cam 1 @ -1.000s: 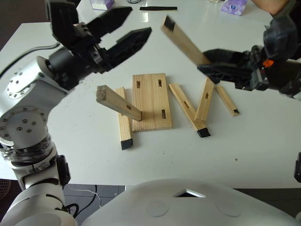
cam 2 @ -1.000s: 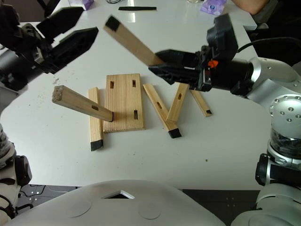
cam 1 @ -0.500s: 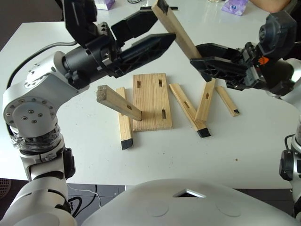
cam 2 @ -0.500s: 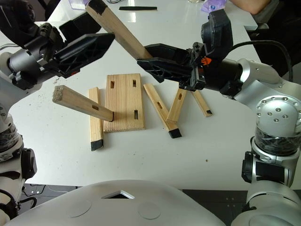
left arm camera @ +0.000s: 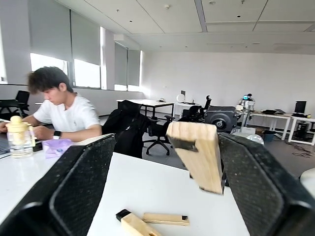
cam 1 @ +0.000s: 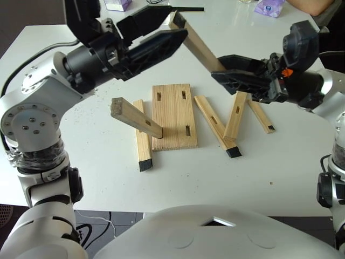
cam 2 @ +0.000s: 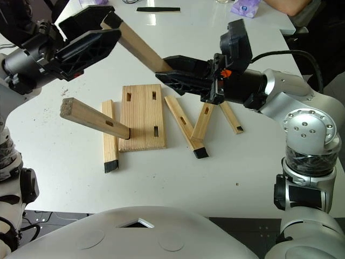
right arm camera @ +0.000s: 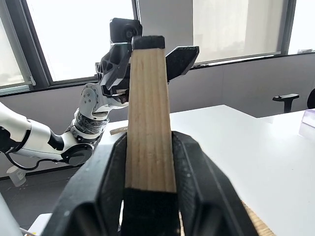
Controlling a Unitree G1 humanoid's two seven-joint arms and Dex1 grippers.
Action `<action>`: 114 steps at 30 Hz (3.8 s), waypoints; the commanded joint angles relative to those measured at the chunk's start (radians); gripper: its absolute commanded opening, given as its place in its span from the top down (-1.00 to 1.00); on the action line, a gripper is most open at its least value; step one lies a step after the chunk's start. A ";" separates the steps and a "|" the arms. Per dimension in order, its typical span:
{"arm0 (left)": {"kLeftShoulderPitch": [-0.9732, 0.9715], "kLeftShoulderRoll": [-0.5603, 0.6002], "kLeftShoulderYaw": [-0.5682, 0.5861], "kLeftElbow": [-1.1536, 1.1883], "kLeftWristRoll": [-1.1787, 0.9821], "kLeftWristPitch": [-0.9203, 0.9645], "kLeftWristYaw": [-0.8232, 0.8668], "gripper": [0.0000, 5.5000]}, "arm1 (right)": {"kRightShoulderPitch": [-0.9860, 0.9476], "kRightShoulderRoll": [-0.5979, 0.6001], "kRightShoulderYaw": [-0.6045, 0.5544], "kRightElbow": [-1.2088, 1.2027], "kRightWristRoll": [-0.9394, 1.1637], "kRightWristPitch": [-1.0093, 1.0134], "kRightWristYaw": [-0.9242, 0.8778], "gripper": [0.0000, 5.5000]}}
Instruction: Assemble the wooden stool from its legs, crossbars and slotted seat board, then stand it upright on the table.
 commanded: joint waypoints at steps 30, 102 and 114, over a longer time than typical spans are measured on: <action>-0.102 -0.093 -0.176 -0.014 0.155 0.042 -0.067 -0.37 | -0.017 0.064 0.193 -0.032 -0.262 -0.042 0.027 0.53; 0.016 -0.118 -0.093 -0.030 0.306 -0.036 -0.049 -0.37 | 0.098 -0.113 0.234 0.656 -0.926 -0.633 0.420 0.53; 0.008 -0.110 -0.093 -0.024 0.302 -0.026 -0.050 -0.37 | 0.115 -0.093 0.207 0.754 -0.928 -0.649 0.413 0.53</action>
